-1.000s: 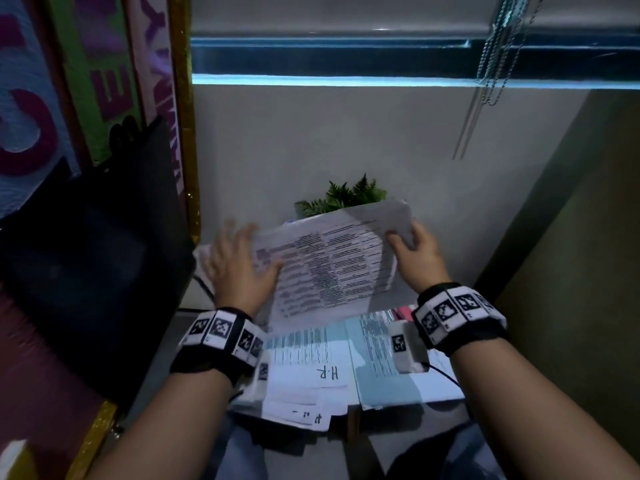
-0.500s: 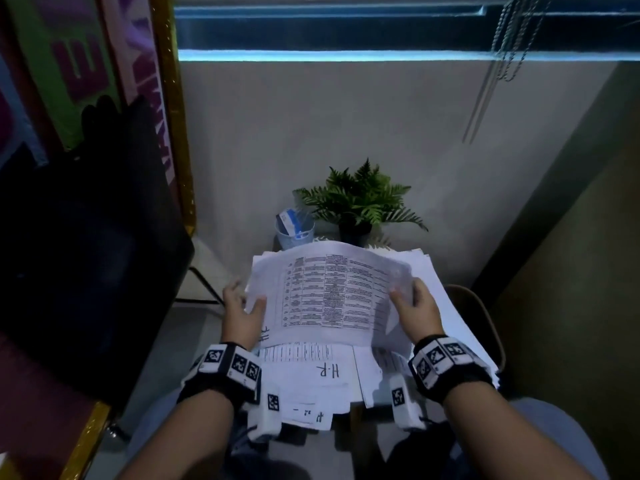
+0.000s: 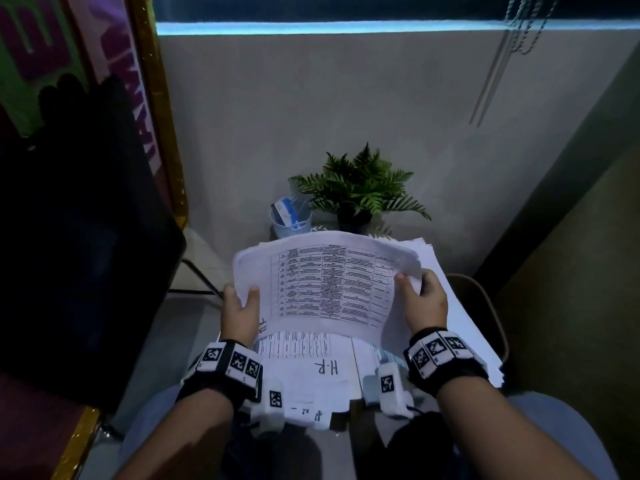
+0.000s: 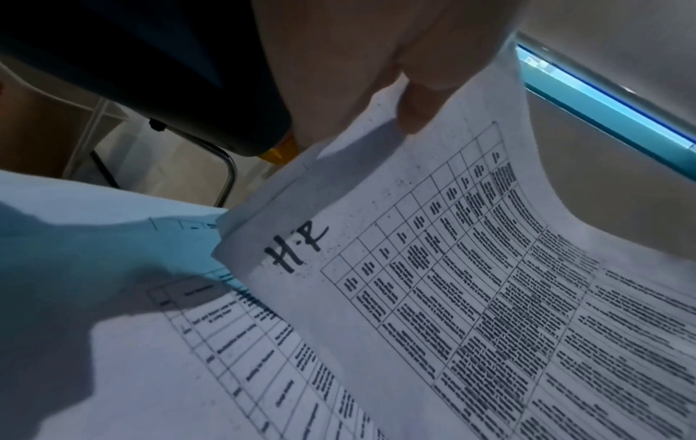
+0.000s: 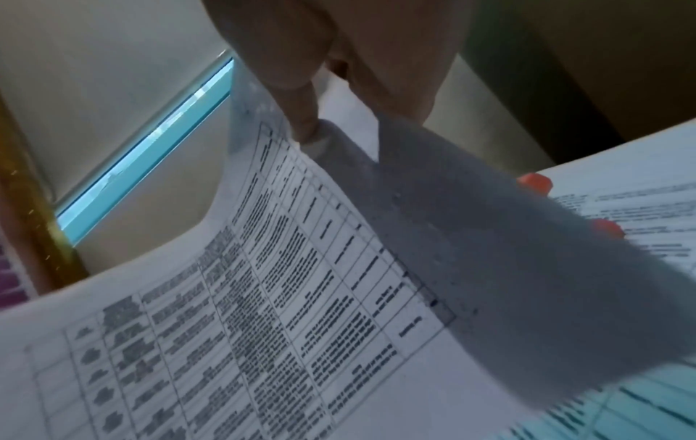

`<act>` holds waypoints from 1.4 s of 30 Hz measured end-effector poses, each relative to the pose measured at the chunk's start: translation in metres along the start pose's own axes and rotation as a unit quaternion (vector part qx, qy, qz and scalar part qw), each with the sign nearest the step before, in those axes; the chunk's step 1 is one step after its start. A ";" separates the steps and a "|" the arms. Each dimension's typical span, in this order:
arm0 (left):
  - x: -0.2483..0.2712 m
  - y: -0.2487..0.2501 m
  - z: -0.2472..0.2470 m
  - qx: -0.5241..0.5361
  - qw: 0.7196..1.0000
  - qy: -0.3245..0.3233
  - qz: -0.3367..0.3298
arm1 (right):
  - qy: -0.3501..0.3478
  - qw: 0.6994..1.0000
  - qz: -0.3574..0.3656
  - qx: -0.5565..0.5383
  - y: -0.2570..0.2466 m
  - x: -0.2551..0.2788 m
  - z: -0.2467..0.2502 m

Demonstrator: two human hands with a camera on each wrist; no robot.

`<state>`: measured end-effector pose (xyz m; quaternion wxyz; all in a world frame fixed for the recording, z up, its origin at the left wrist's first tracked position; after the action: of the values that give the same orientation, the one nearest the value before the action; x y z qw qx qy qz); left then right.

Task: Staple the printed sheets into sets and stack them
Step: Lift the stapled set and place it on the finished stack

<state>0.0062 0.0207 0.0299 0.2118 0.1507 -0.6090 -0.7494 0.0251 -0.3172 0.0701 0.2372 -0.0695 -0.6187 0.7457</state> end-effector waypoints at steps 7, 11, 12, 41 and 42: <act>-0.002 -0.005 0.001 0.012 1.000 -0.002 -0.004 | -0.025 0.999 -0.028 -0.003 0.001 -0.004 0.000; -0.007 -0.003 0.005 -0.003 1.000 -0.020 -0.008 | -0.042 0.999 -0.027 0.018 0.002 -0.010 0.001; -0.009 -0.002 0.006 -0.001 1.000 -0.023 -0.011 | -0.043 0.999 -0.025 0.022 0.002 -0.011 0.001; 0.010 0.089 -0.163 -0.312 0.822 -0.328 -0.347 | -0.205 0.957 -0.054 0.196 0.028 -0.033 -0.040; 0.009 0.087 -0.164 -0.289 0.831 -0.325 -0.348 | -0.216 0.956 -0.054 0.189 0.029 -0.034 -0.040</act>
<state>0.0892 -0.1375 0.0804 -0.2387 0.0323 -0.3055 -0.9212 0.0629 -0.2996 0.0267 0.1470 0.1728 -0.5060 0.8322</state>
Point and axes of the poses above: each hand's wrist, its own x-axis away from the middle knuckle, its own z-axis out of the back of the hand, y = z × x, the point moved 8 cm from there along -x, towards the middle knuckle, and after that the axes turned 9 degrees about -z, right-handed, at the moved point
